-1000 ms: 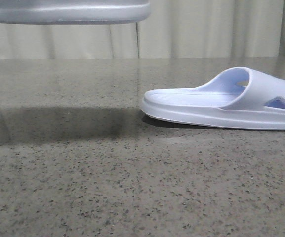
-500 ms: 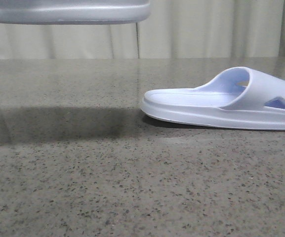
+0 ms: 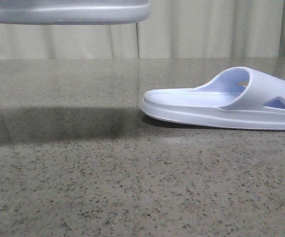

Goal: Insert blue slippers together front up
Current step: 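Grasp the heel rim of the other slipper with the right gripper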

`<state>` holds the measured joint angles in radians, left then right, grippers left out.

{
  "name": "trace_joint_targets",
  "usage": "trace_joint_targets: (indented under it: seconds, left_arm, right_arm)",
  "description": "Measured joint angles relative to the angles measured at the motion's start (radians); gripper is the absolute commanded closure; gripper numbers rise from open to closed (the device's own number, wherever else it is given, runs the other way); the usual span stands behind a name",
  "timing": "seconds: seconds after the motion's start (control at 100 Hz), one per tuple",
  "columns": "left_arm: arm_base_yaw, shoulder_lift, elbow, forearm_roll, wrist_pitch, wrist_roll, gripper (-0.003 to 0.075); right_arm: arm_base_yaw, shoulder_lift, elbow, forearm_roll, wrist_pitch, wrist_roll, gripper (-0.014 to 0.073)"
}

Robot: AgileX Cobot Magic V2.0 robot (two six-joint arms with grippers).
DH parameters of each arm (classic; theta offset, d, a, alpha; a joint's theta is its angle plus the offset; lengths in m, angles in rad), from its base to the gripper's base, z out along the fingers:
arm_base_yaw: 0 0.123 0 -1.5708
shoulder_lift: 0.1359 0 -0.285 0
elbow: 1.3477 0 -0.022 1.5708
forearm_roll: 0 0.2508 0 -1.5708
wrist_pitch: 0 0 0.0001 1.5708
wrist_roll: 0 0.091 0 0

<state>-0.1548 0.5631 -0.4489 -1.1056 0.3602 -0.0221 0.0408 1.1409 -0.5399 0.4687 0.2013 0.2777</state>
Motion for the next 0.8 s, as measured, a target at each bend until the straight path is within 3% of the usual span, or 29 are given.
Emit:
trace_joint_targets:
  seconds: [0.8]
  left_arm:
    - [0.0,0.0,0.0,0.0,0.0,0.0,0.0704]
  right_arm:
    - [0.0,0.0,-0.006,0.162,0.047,0.0,0.013]
